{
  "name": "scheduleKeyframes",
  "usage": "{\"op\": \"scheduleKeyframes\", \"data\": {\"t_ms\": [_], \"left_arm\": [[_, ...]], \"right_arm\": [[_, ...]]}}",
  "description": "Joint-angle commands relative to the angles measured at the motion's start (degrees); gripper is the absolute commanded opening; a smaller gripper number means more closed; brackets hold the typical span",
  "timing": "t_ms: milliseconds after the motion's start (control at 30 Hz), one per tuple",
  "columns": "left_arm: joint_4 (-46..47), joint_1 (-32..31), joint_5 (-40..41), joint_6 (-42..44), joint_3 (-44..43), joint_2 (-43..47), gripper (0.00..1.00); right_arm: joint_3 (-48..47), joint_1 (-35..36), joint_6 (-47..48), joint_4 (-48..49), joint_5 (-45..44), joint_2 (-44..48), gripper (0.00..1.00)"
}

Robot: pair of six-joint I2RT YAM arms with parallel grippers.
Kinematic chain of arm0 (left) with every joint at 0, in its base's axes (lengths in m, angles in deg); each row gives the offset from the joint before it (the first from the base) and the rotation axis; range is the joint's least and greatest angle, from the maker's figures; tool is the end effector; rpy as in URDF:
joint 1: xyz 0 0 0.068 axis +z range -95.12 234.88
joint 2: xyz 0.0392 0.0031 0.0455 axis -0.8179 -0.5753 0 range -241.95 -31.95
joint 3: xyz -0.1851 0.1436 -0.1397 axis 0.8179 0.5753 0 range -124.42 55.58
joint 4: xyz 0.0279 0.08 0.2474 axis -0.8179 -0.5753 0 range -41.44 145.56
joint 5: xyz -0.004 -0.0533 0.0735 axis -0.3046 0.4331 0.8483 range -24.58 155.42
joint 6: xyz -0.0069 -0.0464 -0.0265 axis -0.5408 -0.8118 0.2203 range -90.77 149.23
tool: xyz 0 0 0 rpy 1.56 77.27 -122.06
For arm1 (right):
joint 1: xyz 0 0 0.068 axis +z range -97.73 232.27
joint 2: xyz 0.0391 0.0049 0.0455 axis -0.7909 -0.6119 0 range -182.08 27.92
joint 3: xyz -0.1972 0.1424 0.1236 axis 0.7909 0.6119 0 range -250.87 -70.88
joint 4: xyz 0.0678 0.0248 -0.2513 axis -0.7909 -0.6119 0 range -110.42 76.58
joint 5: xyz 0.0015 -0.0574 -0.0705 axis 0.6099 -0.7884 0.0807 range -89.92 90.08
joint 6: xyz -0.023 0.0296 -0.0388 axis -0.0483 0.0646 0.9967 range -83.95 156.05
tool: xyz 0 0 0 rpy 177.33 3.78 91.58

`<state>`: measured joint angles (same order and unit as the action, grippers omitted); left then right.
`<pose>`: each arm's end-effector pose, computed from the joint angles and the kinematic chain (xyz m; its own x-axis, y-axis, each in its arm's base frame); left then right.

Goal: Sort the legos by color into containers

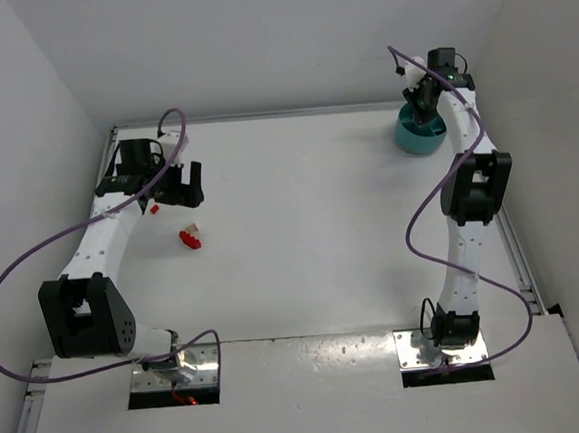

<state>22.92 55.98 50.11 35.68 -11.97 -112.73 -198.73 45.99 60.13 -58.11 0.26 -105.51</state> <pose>0.3055 -0.0035 0.2987 -0.6945 0.0951 -0.7132 0.2447 0.9633 -0.1099 0.5182 -0.0570 0.2569 -0.7417 -0.3287 -0.5846 -0.2138 0.9421 -0.2584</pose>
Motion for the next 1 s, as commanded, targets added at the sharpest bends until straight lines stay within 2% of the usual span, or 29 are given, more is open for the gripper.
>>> {"op": "scheduleKeyframes", "data": {"t_ms": [0,133,233,333,433,600,700,767,867,967], "left_arm": [[1.1,1.0,4.0,-1.6,-1.9,0.1,0.99],[1.6,2.2,5.3,-2.2,-2.4,0.1,0.99],[1.6,4.0,4.7,-2.7,-3.0,-1.0,0.99],[1.6,6.4,8.4,-2.7,-4.7,-2.5,0.99],[2.3,9.3,12.0,-2.7,-5.5,-3.9,0.99],[3.1,17.0,10.3,0.6,-9.1,-8.7,0.99],[2.5,20.4,6.8,2.8,-13.3,-14.3,0.9],[2.0,21.1,6.2,3.4,-15.6,-18.7,0.8],[2.0,21.1,6.2,4.8,-18.3,-22.3,0.73],[2.0,21.7,7.0,4.8,-21.0,-27.2,0.73]], "right_arm": [[-1.3,-0.3,0.7,2.6,-2.1,-1.1,0.16],[-1.3,-0.3,0.7,3.1,-2.7,-1.1,0.29],[-1.3,-0.3,0.2,3.1,-2.7,-1.1,0.34],[-1.3,-0.8,0.2,3.1,-2.7,0.0,0.39],[-1.3,-0.8,-0.3,3.1,-2.2,1.6,0.41],[-1.9,-0.8,-1.9,1.5,-0.3,3.8,0.41],[-0.5,-0.8,-4.2,0.2,2.7,7.1,0.41],[1.4,0.2,-5.3,0.2,5.0,9.2,0.41],[5.0,0.7,-7.2,0.2,7.6,12.4,0.41],[5.6,0.7,-8.9,-0.4,10.2,13.0,0.41]]}}
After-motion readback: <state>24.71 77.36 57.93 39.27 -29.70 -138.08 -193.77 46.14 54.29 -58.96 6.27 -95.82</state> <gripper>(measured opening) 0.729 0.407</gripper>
